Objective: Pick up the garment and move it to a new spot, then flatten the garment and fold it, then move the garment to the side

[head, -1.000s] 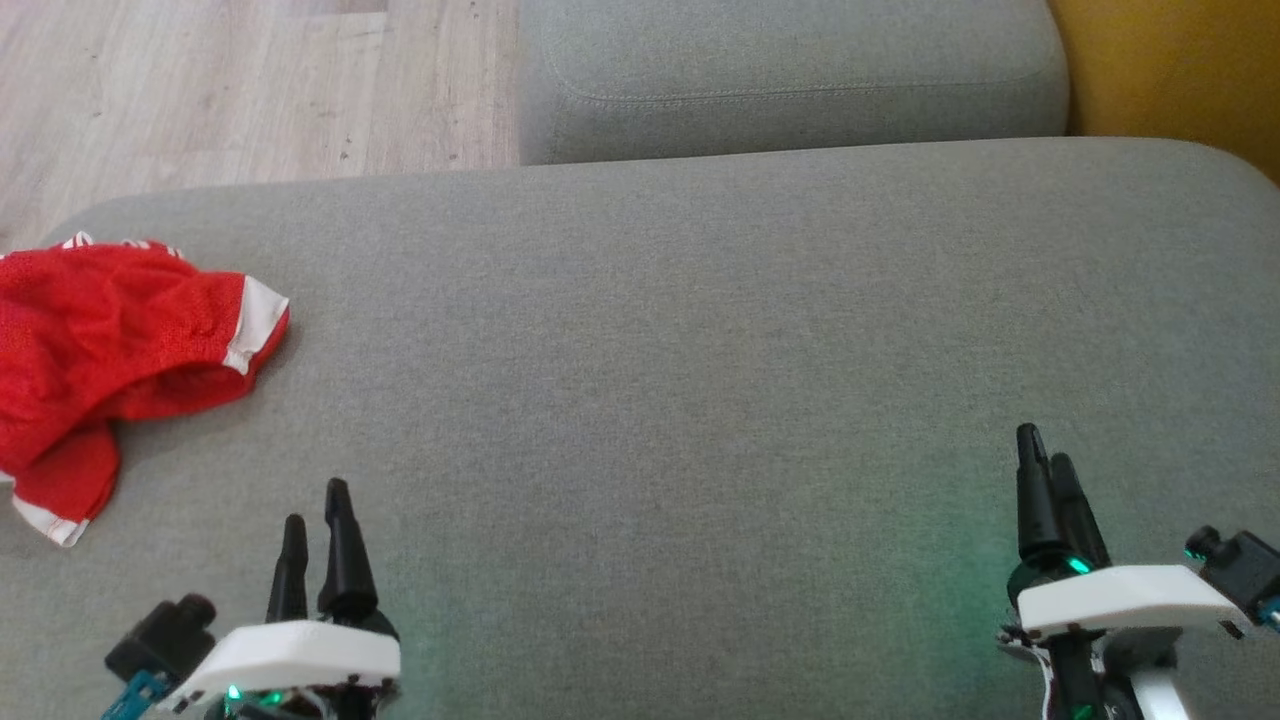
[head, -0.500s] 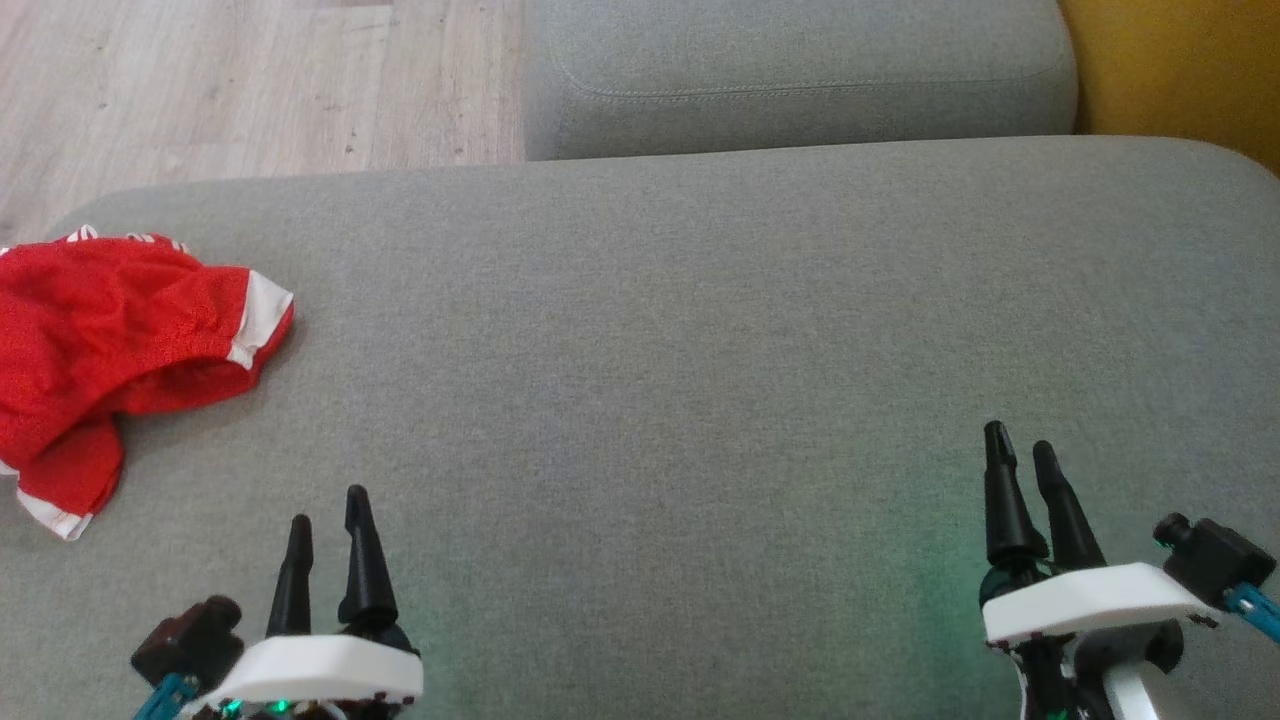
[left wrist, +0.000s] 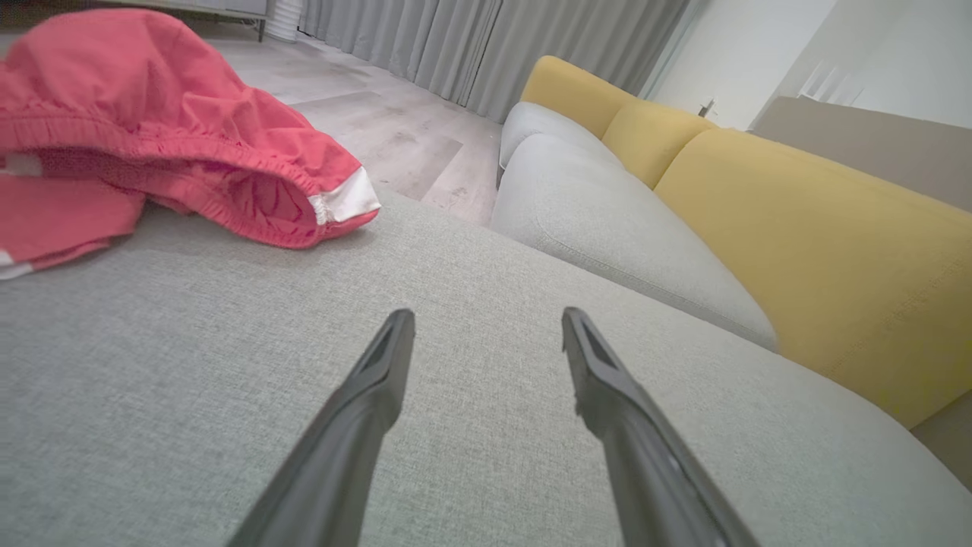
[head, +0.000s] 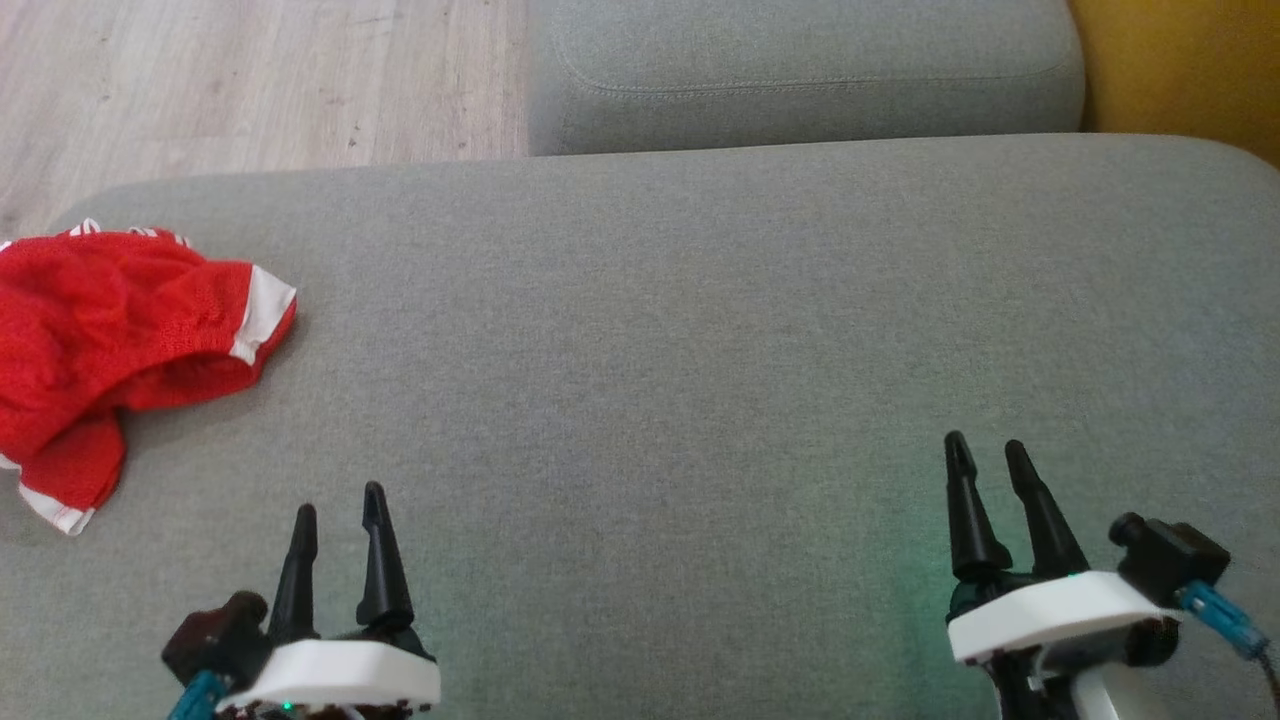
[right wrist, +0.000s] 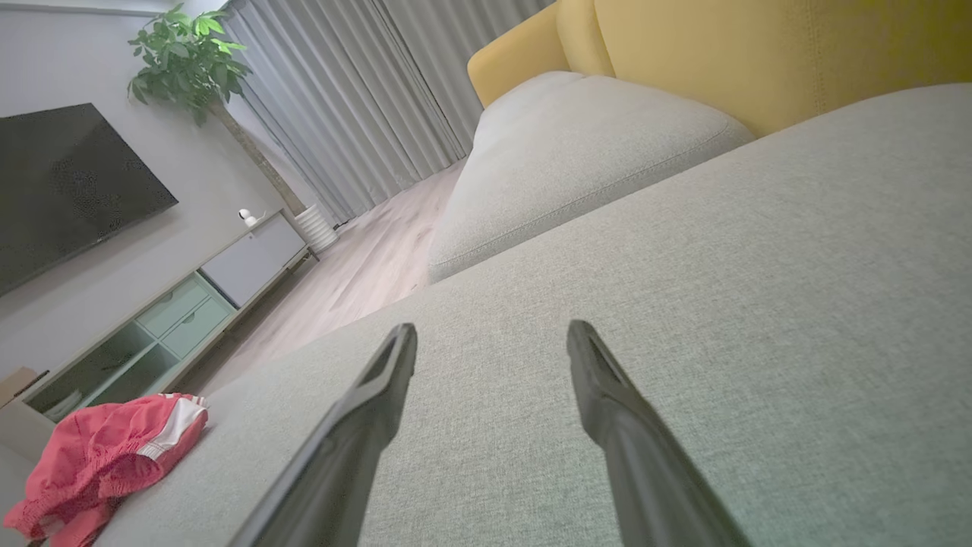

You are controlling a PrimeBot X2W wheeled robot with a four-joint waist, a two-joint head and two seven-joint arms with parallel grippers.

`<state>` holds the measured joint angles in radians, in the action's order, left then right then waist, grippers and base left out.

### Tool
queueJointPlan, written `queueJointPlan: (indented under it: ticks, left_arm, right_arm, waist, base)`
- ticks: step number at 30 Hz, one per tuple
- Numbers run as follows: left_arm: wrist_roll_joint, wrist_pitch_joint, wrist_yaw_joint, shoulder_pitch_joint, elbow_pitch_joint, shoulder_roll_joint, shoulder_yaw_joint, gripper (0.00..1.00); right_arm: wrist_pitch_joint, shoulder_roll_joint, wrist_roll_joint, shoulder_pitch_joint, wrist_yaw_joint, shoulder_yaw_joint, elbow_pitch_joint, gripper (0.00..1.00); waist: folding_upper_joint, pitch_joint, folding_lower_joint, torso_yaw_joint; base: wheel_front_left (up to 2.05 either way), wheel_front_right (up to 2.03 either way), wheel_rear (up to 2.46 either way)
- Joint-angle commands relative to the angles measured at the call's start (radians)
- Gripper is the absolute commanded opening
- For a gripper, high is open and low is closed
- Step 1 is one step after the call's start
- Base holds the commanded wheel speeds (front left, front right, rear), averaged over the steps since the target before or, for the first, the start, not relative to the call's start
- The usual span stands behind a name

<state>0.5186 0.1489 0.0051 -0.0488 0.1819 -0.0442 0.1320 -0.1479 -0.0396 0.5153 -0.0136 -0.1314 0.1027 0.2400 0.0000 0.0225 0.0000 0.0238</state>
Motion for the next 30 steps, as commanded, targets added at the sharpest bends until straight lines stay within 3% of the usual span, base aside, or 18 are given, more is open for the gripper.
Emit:
queueJointPlan:
  ticks: [1, 30]
  left_arm:
    - [-0.039, 0.016, 0.011, 0.017, -0.031, -0.006, -0.011, 1.0]
    - [-0.322, 0.101, 0.063, 0.001, 0.017, -0.007, 0.028, 1.0]
  right_arm:
    - [-0.018, -0.008, -0.039, 0.033, 0.001, 0.029, -0.031, 1.0]
    - [-0.103, -0.01, -0.372, 0.033, 0.001, 0.11, -0.04, 1.0]
  waist:
    - [0.0, 0.001, 0.0, 0.0]
    - [0.0, 0.002, 0.0, 0.014]
  base:
    - [0.0, 0.0, 0.0]
    - [0.0, 0.0, 0.0]
